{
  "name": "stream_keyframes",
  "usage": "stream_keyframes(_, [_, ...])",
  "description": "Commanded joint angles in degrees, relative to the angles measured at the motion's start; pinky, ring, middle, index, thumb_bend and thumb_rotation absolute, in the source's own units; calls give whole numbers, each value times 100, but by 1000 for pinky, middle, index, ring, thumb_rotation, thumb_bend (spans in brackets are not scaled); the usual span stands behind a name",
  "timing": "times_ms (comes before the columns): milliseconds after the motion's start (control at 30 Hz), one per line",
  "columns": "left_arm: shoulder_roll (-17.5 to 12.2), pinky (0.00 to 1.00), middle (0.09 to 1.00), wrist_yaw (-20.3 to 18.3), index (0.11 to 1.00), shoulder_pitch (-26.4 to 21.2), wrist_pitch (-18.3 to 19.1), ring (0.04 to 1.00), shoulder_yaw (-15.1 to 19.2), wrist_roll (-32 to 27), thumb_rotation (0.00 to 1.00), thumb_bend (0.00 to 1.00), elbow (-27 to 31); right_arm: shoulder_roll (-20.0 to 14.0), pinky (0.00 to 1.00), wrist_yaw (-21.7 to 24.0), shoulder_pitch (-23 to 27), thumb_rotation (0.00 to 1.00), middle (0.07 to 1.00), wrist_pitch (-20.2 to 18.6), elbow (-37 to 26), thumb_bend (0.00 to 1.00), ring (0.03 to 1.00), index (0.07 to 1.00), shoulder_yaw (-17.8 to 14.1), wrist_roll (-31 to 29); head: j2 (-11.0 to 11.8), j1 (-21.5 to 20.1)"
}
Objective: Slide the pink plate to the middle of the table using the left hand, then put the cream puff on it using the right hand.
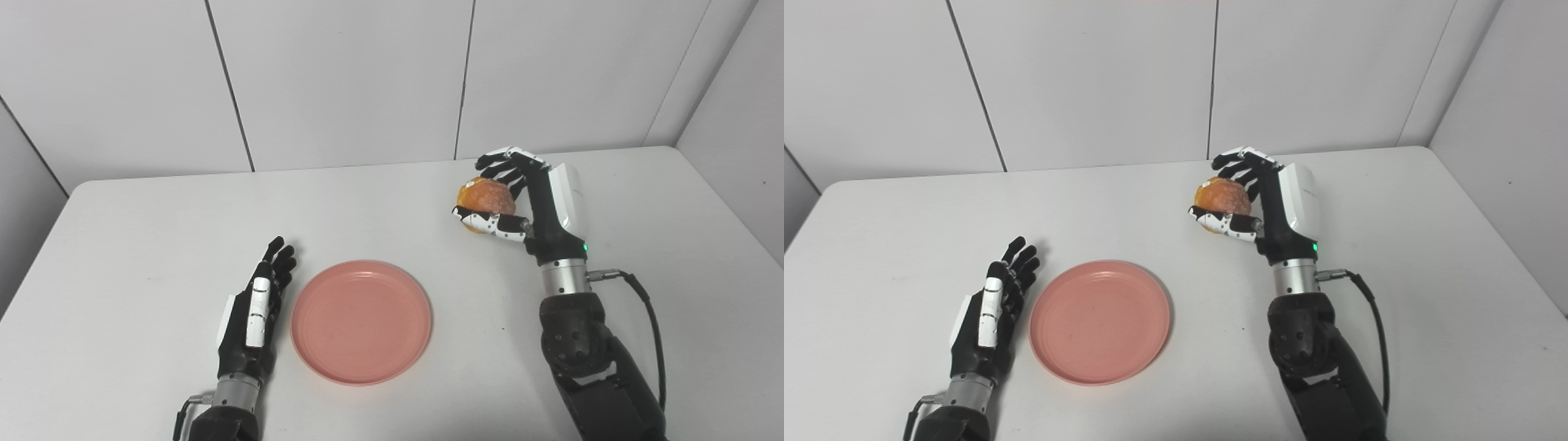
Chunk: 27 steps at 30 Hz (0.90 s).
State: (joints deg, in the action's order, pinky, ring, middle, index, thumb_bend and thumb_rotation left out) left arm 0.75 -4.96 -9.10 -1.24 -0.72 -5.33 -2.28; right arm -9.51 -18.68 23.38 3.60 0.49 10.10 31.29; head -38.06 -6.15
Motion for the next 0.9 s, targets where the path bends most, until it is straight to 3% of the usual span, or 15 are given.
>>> stream_keyframes(0, [9, 993, 946, -10, 933, 106, -16, 951, -71, 63, 1000, 627, 30, 63, 215, -3, 63, 0, 484, 451, -207, 515, 437, 485, 80, 78, -7, 13])
stream_keyframes(233, [-36, 999, 957, -42, 947, 131, 156, 959, -120, 73, 1000, 656, 137, 344, 295, 301, -191, 0, 524, 824, -198, 510, 407, 476, 336, -154, -30, 43])
stream_keyframes(467, [-61, 1000, 963, -46, 959, 149, 174, 965, -177, 113, 1000, 647, 178, 511, 409, 374, -346, 0, 525, 1247, 22, 511, 452, 459, 532, -86, -40, 23])
stream_keyframes(633, [-59, 1000, 967, -30, 972, 173, 212, 969, -225, 165, 1000, 629, 233, 557, 375, 717, -443, 0, 535, 923, -172, 510, 433, 466, 666, 116, -59, 38])
stream_keyframes(867, [-46, 1000, 964, -48, 972, 193, 204, 966, -239, 148, 1000, 622, 257, 520, 405, 1156, -433, 0, 537, 955, -162, 510, 442, 463, 713, 56, -92, 93])
